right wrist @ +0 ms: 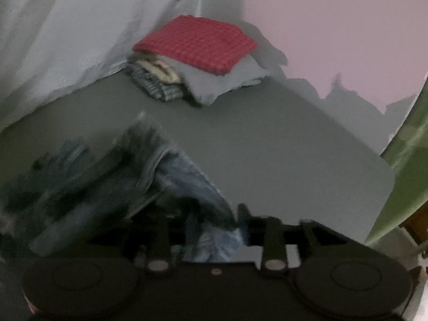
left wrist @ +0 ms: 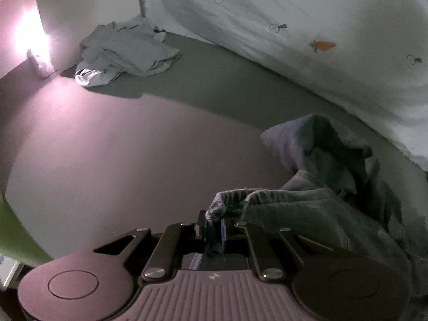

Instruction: Fold clothes

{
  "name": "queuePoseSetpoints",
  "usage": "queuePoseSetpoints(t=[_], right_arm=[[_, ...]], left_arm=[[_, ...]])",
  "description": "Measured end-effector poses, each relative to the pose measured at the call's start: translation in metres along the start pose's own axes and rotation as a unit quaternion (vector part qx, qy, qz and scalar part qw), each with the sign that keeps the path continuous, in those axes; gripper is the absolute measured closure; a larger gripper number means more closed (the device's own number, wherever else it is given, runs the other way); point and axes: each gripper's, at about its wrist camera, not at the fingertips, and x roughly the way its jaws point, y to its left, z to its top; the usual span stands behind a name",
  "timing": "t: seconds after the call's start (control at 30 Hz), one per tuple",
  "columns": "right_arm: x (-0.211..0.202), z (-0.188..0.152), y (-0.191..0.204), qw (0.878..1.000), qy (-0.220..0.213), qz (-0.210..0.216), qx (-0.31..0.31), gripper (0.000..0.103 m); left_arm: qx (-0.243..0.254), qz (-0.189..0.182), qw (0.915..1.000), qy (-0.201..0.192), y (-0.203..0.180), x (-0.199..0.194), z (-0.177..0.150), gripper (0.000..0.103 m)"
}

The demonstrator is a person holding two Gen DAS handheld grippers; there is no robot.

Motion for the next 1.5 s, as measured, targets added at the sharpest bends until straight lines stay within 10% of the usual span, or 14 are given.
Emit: queuePoseSetpoints(t=[0.17,0.37,0.53,0.7,0.97,1.07,1.23,1.37,1.5], right_arm=[[-0.01,0.001,0.014,0.999,-0.021,0.003,-0.037,0.054],[-0.004,0.018,0.028,0.999,-0.028,0.013,-0.04,0.053],[-0.015,0.012,0.054,0.998,-0.025,-0.01,-0.052,0.05],[-0.047,-0.005,0.106,0.995,-0.045,0.001,-0.092,0.036],[-0.093,-0.033,0.211,0.981,-0.064,0.118,-0.137,0.036],[-0.117,-0.048,0.247,0.966,-0.089,0.159,-0.183,0.036],[-0.136,-0.065,0.284,0.956,-0.102,0.161,-0.223,0.035],[-0.136,-0.08,0.298,0.959,-0.076,0.164,-0.218,0.034],[-0.133,-0.099,0.314,0.961,-0.044,0.158,-0.223,0.034]], left_arm=[[-0.026,0.039,0.9948,-0.09,0.012,-0.058,0.036,0.092],[-0.035,0.129,0.9584,-0.252,0.073,-0.138,0.095,0.093],[-0.059,0.16,0.9585,-0.228,0.125,-0.11,0.116,0.091],[-0.099,0.086,0.9743,-0.183,0.137,-0.08,0.114,0.091],[-0.047,-0.048,0.9722,-0.224,0.095,-0.052,0.184,0.092],[-0.034,-0.135,0.9613,-0.238,0.077,-0.06,0.215,0.093],[0.04,-0.226,0.9197,-0.318,0.067,-0.112,0.234,0.093],[0.083,-0.097,0.9462,-0.297,0.092,-0.075,0.212,0.085],[0.097,0.056,0.9836,-0.142,0.137,0.02,0.173,0.085]])
